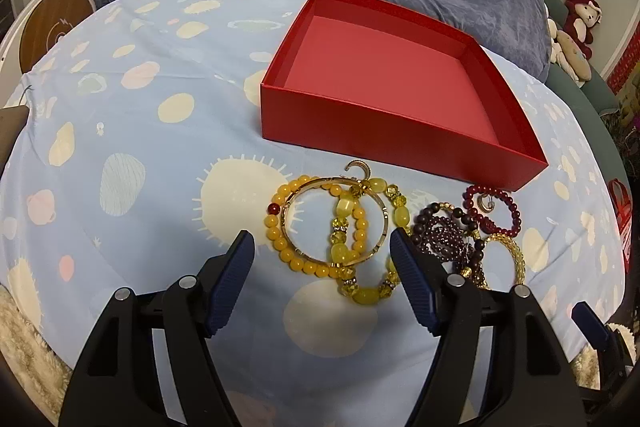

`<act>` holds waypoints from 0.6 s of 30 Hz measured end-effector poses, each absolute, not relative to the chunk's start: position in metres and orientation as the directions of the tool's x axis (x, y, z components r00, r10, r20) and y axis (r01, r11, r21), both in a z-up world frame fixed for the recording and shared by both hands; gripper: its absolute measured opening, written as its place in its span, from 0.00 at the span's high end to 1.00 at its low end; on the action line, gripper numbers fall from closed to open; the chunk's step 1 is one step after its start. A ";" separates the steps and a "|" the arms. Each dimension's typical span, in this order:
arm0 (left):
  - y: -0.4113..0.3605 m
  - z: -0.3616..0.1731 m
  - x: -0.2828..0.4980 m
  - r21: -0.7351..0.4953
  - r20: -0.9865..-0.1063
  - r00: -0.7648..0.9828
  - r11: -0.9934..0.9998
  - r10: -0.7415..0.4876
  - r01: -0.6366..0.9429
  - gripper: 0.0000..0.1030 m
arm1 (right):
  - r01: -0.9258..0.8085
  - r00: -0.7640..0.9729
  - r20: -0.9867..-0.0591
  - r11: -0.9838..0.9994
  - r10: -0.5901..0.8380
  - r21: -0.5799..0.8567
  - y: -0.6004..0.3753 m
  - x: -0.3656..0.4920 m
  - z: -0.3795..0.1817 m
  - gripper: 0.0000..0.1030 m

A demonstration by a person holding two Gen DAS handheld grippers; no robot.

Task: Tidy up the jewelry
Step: 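Lower the left tool onto the thin gold bangle and close on it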

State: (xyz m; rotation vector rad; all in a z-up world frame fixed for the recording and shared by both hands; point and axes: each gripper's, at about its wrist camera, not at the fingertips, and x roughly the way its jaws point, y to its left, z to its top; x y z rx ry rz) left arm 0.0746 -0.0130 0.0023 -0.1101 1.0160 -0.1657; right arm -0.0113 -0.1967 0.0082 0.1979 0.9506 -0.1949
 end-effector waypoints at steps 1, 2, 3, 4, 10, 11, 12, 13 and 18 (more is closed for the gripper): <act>-0.013 0.001 0.078 -0.177 -0.839 0.508 0.981 -0.194 0.083 0.35 | 0.250 0.565 -0.822 0.965 -0.077 0.082 -0.196 -0.011 0.008 0.07; -0.012 -0.001 0.081 -0.183 -0.842 0.503 0.980 -0.196 0.077 0.35 | 0.249 0.563 -0.823 0.965 -0.077 0.081 -0.195 -0.011 0.007 0.07; -0.012 -0.002 0.084 -0.189 -0.844 0.499 0.980 -0.198 0.068 0.35 | 0.248 0.562 -0.823 0.965 -0.076 0.080 -0.194 -0.011 0.007 0.07; -0.012 -0.003 0.087 -0.200 -0.844 0.496 0.978 -0.204 0.063 0.35 | 0.247 0.562 -0.824 0.966 -0.075 0.080 -0.194 -0.010 0.006 0.07; -0.016 -0.007 0.092 -0.203 -0.847 0.488 0.976 -0.213 0.073 0.38 | 0.245 0.560 -0.825 0.966 -0.069 0.085 -0.193 -0.003 0.006 0.07; -0.016 -0.007 0.091 -0.201 -0.845 0.490 0.977 -0.213 0.076 0.38 | 0.243 0.561 -0.825 0.966 -0.068 0.086 -0.193 -0.002 0.007 0.07; -0.016 -0.006 0.091 -0.201 -0.842 0.495 0.976 -0.214 0.081 0.39 | 0.242 0.561 -0.825 0.966 -0.067 0.087 -0.193 0.000 0.007 0.07; -0.017 -0.004 0.090 -0.195 -0.838 0.502 0.977 -0.212 0.086 0.41 | 0.240 0.561 -0.825 0.967 -0.064 0.088 -0.193 0.002 0.007 0.07; -0.024 -0.003 0.093 -0.209 -0.845 0.474 0.968 -0.249 0.137 0.65 | 0.223 0.553 -0.831 0.972 -0.058 0.081 -0.190 0.012 0.004 0.07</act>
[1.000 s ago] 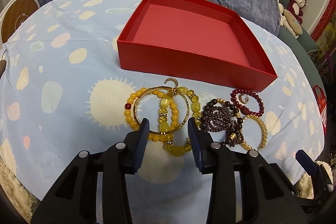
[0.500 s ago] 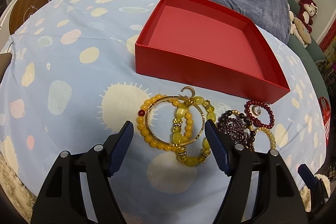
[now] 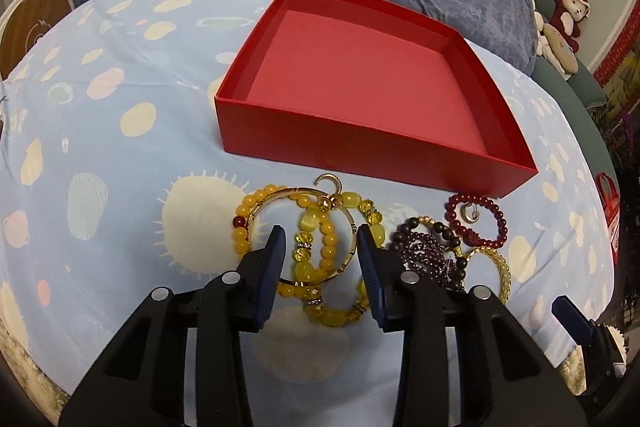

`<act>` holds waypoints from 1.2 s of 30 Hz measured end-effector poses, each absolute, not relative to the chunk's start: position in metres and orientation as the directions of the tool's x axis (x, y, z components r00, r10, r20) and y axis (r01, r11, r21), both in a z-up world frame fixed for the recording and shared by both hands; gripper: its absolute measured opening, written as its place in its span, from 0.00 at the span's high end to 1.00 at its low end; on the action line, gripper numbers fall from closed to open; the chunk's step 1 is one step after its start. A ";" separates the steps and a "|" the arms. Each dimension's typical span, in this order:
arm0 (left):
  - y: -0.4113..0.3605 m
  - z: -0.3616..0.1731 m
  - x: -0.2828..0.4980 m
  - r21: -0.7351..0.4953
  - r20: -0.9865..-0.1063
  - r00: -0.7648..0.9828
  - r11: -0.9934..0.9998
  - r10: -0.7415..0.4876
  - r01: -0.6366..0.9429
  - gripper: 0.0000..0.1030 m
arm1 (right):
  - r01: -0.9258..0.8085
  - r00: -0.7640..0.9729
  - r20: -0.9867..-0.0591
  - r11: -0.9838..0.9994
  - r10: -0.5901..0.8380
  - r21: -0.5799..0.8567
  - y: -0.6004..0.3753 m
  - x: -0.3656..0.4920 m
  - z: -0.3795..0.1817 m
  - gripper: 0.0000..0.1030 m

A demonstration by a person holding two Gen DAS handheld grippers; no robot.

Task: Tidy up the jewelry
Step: 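Lower the left tool onto the thin gold bangle and close on it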

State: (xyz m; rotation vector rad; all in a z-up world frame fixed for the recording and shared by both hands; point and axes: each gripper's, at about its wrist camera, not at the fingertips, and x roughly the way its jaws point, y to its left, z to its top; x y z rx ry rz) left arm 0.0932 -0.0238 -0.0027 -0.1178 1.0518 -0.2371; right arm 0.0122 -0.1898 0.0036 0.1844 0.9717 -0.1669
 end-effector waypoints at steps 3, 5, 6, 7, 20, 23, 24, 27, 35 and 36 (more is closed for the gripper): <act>-0.022 -0.008 0.091 -0.199 -0.847 0.474 0.970 -0.242 0.140 0.62 | 0.225 0.550 -0.833 0.971 -0.058 0.080 -0.190 0.015 0.003 0.07; -0.022 -0.008 0.088 -0.190 -0.846 0.478 0.971 -0.238 0.147 0.59 | 0.223 0.551 -0.832 0.971 -0.057 0.082 -0.191 0.015 0.003 0.07; -0.022 -0.008 0.087 -0.189 -0.845 0.479 0.970 -0.239 0.151 0.59 | 0.222 0.550 -0.833 0.972 -0.055 0.082 -0.191 0.015 0.002 0.07; -0.021 -0.008 0.087 -0.191 -0.843 0.481 0.970 -0.240 0.149 0.60 | 0.221 0.549 -0.834 0.972 -0.053 0.083 -0.191 0.015 0.002 0.07; 0.011 -0.004 0.083 -0.266 -0.833 0.482 0.960 -0.272 0.084 0.60 | 0.197 0.553 -0.833 0.974 -0.019 0.108 -0.187 0.024 0.001 0.07; 0.010 0.001 0.082 -0.273 -0.823 0.492 0.957 -0.283 0.093 0.62 | 0.194 0.550 -0.835 0.975 -0.017 0.109 -0.187 0.025 0.000 0.07; 0.008 0.003 0.081 -0.275 -0.820 0.495 0.956 -0.286 0.097 0.63 | 0.194 0.550 -0.835 0.975 -0.016 0.110 -0.186 0.025 0.000 0.07; 0.003 0.004 0.080 -0.279 -0.818 0.493 0.954 -0.295 0.108 0.65 | 0.191 0.549 -0.835 0.976 -0.017 0.106 -0.186 0.025 0.000 0.07; 0.010 0.001 0.081 -0.286 -0.825 0.487 0.955 -0.288 0.080 0.64 | 0.204 0.551 -0.834 0.974 -0.026 0.104 -0.192 0.024 0.000 0.07; 0.013 0.002 0.082 -0.292 -0.822 0.491 0.954 -0.289 0.073 0.64 | 0.208 0.550 -0.834 0.972 -0.028 0.105 -0.193 0.024 0.001 0.07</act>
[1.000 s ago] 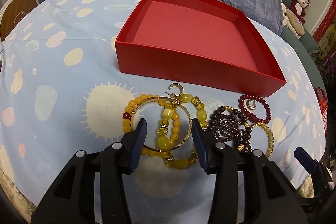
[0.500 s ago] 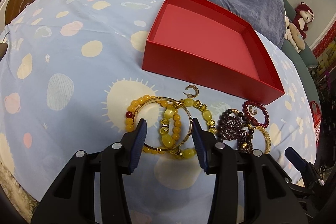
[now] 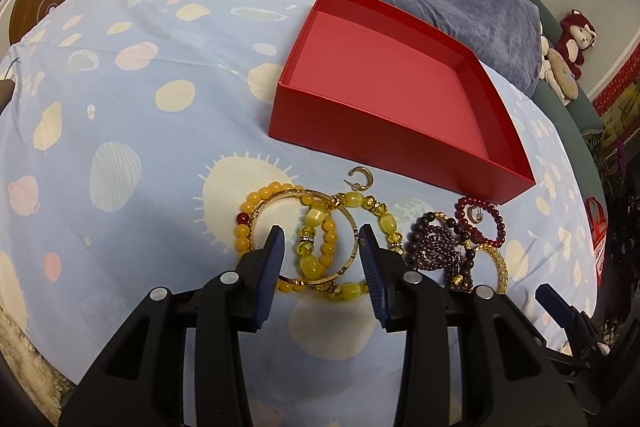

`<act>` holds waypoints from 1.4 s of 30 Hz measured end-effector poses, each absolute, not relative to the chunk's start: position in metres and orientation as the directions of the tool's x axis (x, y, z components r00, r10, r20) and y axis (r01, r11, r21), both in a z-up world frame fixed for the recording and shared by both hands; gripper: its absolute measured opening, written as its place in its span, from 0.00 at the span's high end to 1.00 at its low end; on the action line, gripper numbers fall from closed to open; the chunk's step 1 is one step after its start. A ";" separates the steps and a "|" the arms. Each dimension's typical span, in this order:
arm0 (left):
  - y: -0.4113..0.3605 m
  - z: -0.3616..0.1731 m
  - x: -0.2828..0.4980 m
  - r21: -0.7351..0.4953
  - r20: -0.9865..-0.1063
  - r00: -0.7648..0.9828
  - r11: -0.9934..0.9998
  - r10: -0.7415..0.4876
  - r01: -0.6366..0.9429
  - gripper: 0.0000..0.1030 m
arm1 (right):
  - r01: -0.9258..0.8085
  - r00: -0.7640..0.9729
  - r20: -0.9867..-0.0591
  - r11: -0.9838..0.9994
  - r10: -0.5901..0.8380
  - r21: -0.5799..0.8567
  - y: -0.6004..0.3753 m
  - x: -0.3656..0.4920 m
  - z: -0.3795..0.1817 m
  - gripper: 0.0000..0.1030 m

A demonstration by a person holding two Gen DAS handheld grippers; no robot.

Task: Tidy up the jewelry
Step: 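Lower the left tool onto the thin gold bangle and close on it, then close the right tool on the gold twisted cuff while the left tool holds the bangle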

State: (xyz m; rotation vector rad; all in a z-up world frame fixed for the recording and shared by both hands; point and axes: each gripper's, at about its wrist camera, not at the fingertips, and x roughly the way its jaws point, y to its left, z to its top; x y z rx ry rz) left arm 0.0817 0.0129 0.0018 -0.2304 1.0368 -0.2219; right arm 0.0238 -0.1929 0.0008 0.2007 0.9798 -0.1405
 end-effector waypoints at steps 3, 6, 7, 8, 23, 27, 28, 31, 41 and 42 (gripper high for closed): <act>0.014 0.008 0.082 -0.291 -0.811 0.508 0.953 -0.290 0.081 0.65 | 0.215 0.550 -0.834 0.971 -0.031 0.105 -0.194 0.024 0.001 0.07; 0.009 0.012 0.080 -0.300 -0.806 0.504 0.948 -0.309 0.102 0.65 | 0.212 0.548 -0.836 0.972 -0.030 0.104 -0.192 0.024 0.001 0.07; 0.006 0.012 0.080 -0.299 -0.806 0.503 0.948 -0.313 0.111 0.65 | 0.209 0.547 -0.837 0.972 -0.029 0.103 -0.191 0.024 0.001 0.07; 0.003 0.011 0.079 -0.297 -0.808 0.498 0.947 -0.316 0.119 0.65 | 0.206 0.547 -0.836 0.974 -0.030 0.100 -0.190 0.025 0.001 0.07; -0.017 0.004 0.077 -0.277 -0.813 0.477 0.942 -0.334 0.187 0.97 | 0.198 0.545 -0.838 0.975 -0.024 0.100 -0.189 0.031 -0.001 0.07; -0.017 0.004 0.077 -0.271 -0.812 0.485 0.946 -0.325 0.179 0.97 | 0.189 0.545 -0.838 0.976 -0.016 0.104 -0.190 0.033 -0.002 0.10; -0.016 0.004 0.077 -0.271 -0.812 0.486 0.946 -0.324 0.178 0.97 | 0.187 0.545 -0.839 0.977 -0.015 0.104 -0.190 0.034 -0.003 0.11; -0.014 0.004 0.079 -0.274 -0.810 0.488 0.946 -0.324 0.174 0.97 | 0.184 0.538 -0.843 0.977 -0.008 0.108 -0.189 0.039 -0.006 0.16; -0.012 0.000 0.081 -0.290 -0.814 0.474 0.942 -0.335 0.168 0.97 | 0.173 0.515 -0.857 0.978 0.008 0.113 -0.189 0.055 -0.017 0.30; -0.012 -0.001 0.082 -0.289 -0.816 0.471 0.942 -0.334 0.169 0.97 | 0.173 0.515 -0.857 0.978 0.008 0.113 -0.189 0.056 -0.017 0.33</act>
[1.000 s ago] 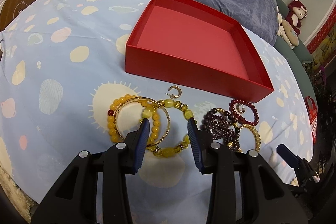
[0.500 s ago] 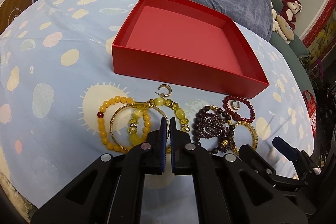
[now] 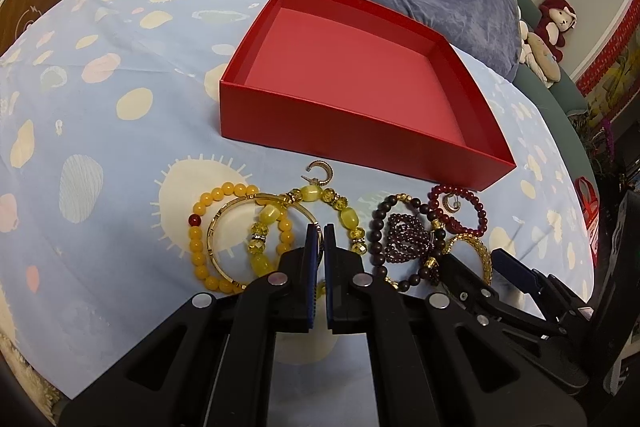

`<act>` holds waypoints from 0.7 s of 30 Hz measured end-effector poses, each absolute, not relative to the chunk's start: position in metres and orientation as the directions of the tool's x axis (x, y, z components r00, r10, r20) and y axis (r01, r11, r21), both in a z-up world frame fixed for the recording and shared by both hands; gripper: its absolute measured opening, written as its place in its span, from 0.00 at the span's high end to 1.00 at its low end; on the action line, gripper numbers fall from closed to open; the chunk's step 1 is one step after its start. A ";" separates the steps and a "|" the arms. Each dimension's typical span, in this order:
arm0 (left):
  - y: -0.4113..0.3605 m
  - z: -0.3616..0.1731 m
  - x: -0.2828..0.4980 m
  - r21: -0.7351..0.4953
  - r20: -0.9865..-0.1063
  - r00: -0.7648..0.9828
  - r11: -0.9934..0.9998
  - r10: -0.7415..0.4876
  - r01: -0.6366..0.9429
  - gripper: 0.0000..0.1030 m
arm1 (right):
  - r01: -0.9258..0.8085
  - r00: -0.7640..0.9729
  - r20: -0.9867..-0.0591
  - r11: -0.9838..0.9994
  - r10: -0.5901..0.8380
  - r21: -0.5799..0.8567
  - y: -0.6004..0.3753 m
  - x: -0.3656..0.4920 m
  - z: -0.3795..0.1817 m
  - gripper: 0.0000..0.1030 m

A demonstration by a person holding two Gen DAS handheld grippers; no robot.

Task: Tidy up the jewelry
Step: 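Close the right tool on the gold twisted cuff while the left tool holds the bangle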

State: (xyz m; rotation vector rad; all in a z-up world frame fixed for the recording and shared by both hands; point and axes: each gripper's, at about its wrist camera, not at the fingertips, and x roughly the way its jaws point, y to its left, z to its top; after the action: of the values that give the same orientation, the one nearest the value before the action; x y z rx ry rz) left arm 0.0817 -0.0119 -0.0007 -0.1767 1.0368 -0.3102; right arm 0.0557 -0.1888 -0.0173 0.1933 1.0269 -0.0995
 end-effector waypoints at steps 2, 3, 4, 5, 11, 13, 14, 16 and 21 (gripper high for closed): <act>-0.013 -0.003 0.081 -0.288 -0.820 0.465 0.942 -0.334 0.169 0.97 | 0.168 0.517 -0.856 0.979 0.010 0.114 -0.189 0.058 -0.017 0.40; -0.013 -0.004 0.081 -0.287 -0.822 0.462 0.943 -0.333 0.168 0.97 | 0.165 0.518 -0.855 0.980 0.010 0.112 -0.188 0.058 -0.017 0.41; -0.013 -0.005 0.081 -0.287 -0.823 0.460 0.943 -0.333 0.169 0.97 | 0.164 0.517 -0.856 0.980 0.012 0.113 -0.188 0.058 -0.017 0.41; -0.013 -0.005 0.081 -0.284 -0.824 0.460 0.944 -0.330 0.169 0.97 | 0.165 0.517 -0.856 0.979 0.015 0.117 -0.188 0.058 -0.017 0.42; -0.014 -0.010 0.082 -0.268 -0.840 0.445 0.950 -0.311 0.159 0.94 | 0.168 0.517 -0.855 0.976 0.032 0.139 -0.192 0.054 -0.015 0.46; -0.015 -0.012 0.082 -0.259 -0.843 0.444 0.953 -0.304 0.160 0.94 | 0.170 0.514 -0.857 0.975 0.033 0.140 -0.193 0.052 -0.015 0.46; -0.016 -0.012 0.082 -0.253 -0.843 0.447 0.954 -0.299 0.163 0.94 | 0.169 0.514 -0.857 0.976 0.032 0.137 -0.193 0.051 -0.015 0.46; -0.018 -0.012 0.083 -0.239 -0.843 0.452 0.956 -0.291 0.169 0.94 | 0.164 0.513 -0.858 0.978 0.027 0.129 -0.191 0.049 -0.015 0.46; -0.020 -0.012 0.086 -0.234 -0.839 0.461 0.957 -0.288 0.173 0.94 | 0.165 0.506 -0.862 0.978 0.027 0.127 -0.190 0.049 -0.015 0.42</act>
State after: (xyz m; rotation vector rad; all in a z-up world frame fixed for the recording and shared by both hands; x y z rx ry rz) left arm 0.0856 -0.0199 -0.0124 -0.1209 1.0546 -0.2848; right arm 0.0494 -0.1897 -0.0153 0.2035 1.0394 -0.0843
